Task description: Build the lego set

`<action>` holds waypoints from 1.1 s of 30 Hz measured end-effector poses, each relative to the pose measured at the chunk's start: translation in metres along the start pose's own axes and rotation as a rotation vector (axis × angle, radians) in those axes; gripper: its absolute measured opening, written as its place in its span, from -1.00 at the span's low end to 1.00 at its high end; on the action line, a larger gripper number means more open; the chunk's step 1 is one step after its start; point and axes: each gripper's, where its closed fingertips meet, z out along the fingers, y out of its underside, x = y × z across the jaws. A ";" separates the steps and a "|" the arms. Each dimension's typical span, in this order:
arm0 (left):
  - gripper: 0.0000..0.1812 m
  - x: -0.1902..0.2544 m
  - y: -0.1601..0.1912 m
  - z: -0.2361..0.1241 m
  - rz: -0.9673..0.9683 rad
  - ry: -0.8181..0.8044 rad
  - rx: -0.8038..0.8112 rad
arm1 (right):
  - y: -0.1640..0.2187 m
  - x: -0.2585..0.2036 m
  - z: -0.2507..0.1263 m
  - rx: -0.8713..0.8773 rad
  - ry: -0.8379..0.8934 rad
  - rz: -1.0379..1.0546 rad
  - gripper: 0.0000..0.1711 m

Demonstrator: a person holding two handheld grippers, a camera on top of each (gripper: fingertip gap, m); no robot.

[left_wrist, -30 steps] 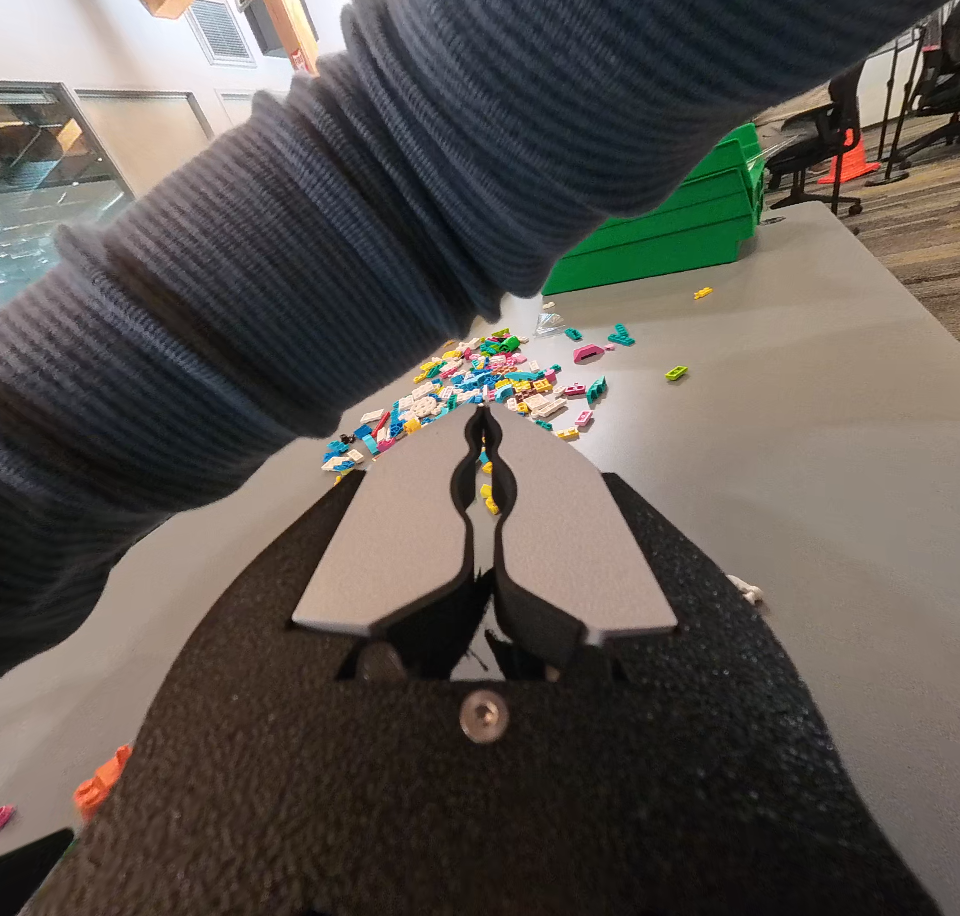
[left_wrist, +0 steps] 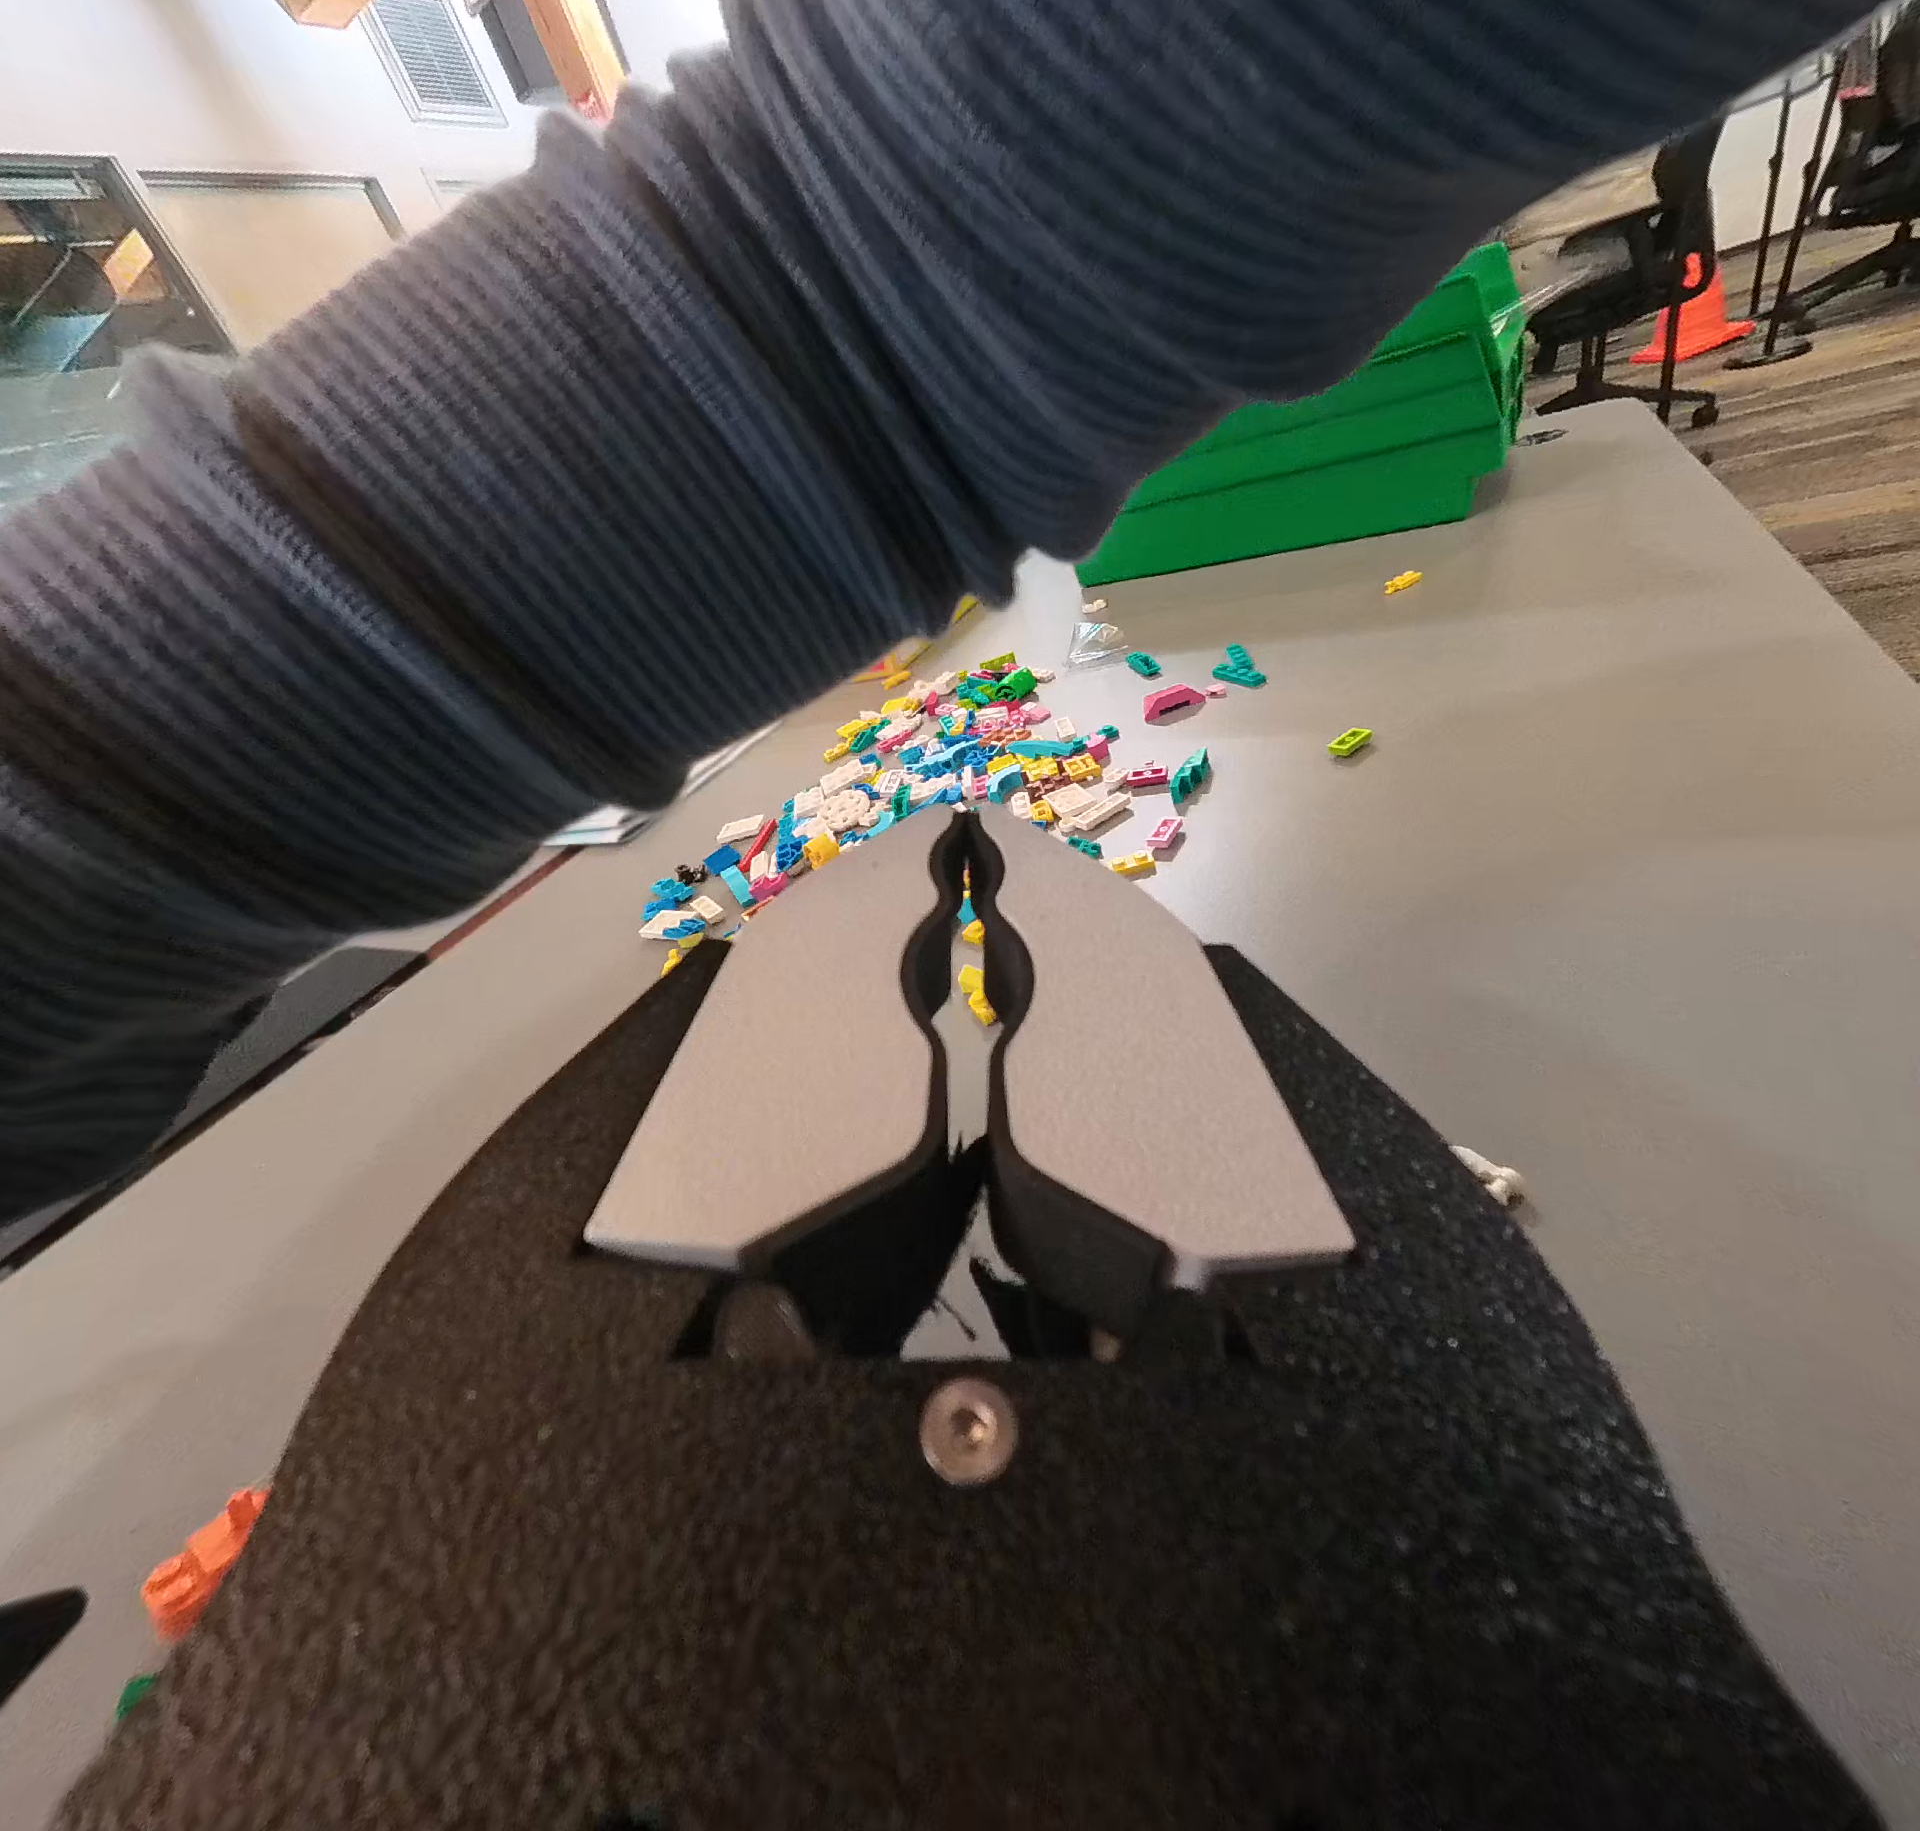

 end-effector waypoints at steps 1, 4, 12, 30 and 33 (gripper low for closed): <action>-1.00 0.000 0.000 0.000 0.001 0.000 0.000 | 0.002 0.001 -0.002 -0.003 0.006 0.004 -0.99; -1.00 0.000 0.000 0.000 0.000 0.002 -0.002 | 0.009 0.004 -0.008 -0.012 0.027 0.007 -0.99; -1.00 0.000 0.000 0.000 0.000 0.003 -0.002 | 0.022 0.009 -0.015 -0.051 0.064 0.001 -0.90; -1.00 0.001 0.001 0.000 0.000 0.007 -0.007 | 0.035 0.018 -0.016 -0.064 0.002 -0.033 -0.99; -1.00 0.001 0.001 0.000 -0.002 0.008 -0.008 | 0.034 0.019 -0.010 -0.068 -0.009 -0.081 -0.94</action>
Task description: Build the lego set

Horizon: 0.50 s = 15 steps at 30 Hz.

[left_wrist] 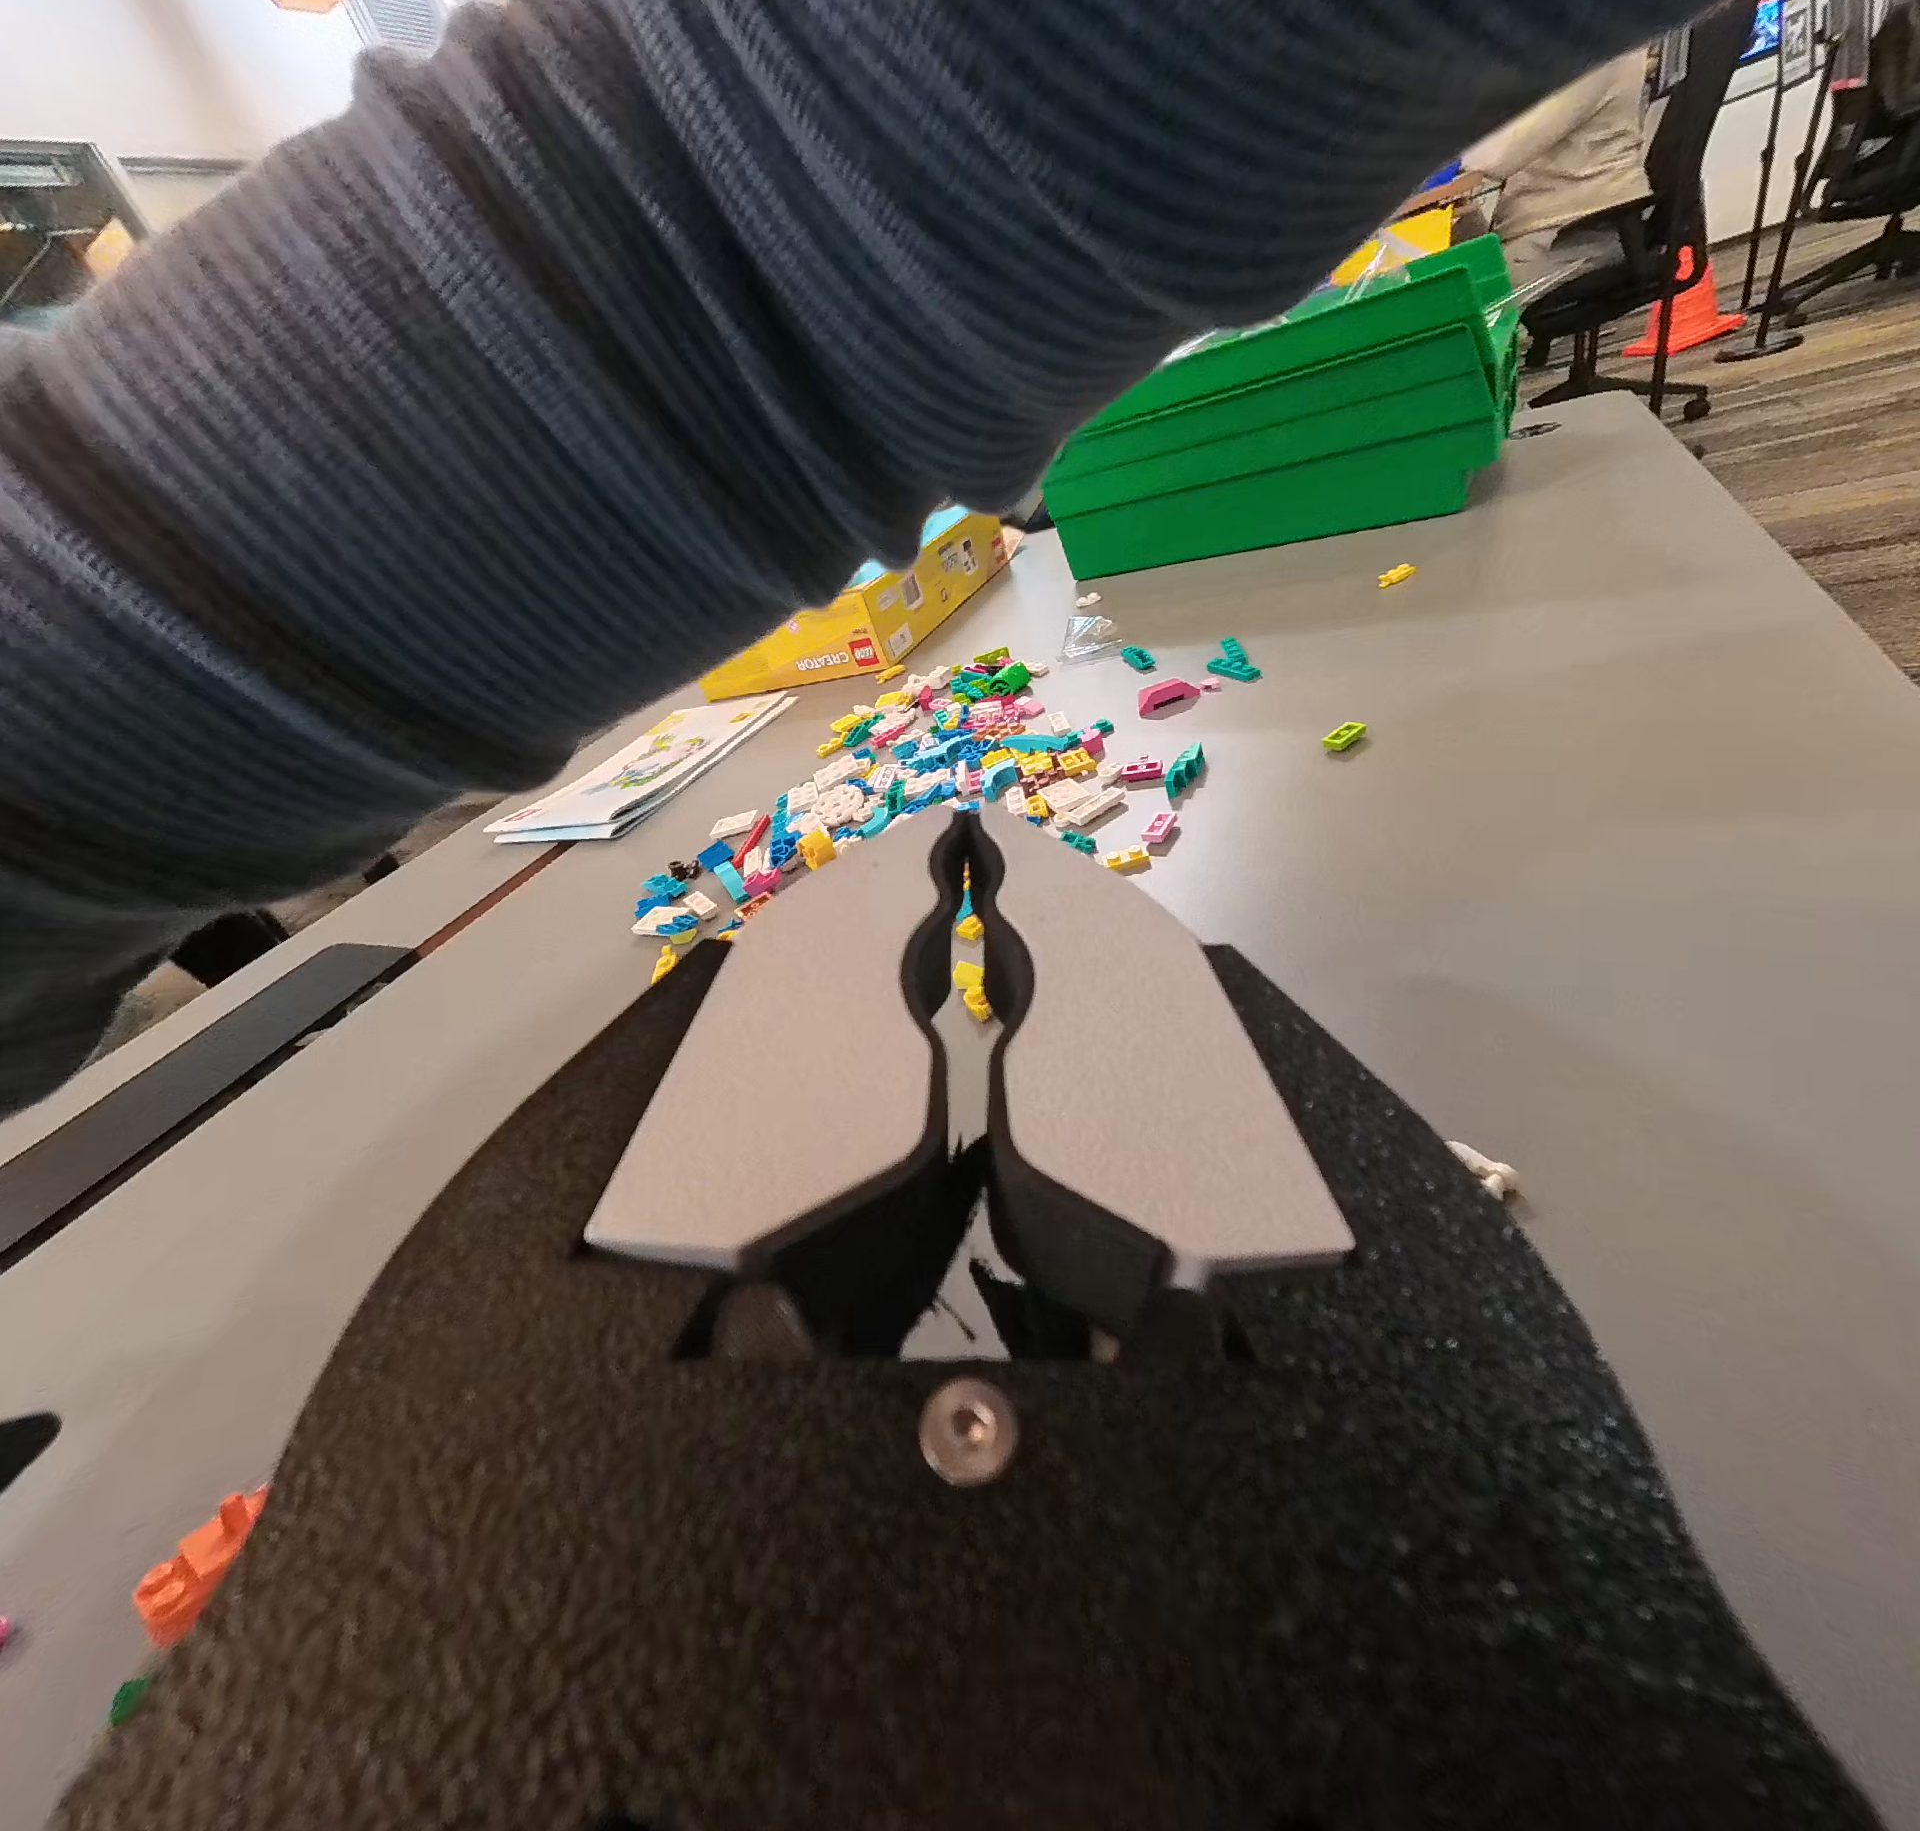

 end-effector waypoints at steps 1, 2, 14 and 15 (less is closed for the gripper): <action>-1.00 0.000 0.000 0.000 0.000 0.000 0.001 | 0.003 0.004 0.002 -0.026 0.018 -0.007 -0.93; -1.00 0.000 0.000 0.000 0.000 0.000 0.000 | 0.006 0.007 0.004 -0.053 0.032 -0.012 -0.91; -1.00 0.001 0.000 0.000 -0.001 0.002 -0.001 | 0.015 0.017 0.017 -0.142 -0.005 -0.082 -0.90; -1.00 0.001 0.000 0.000 -0.002 0.002 -0.001 | 0.016 0.019 0.017 -0.158 -0.011 -0.080 -0.90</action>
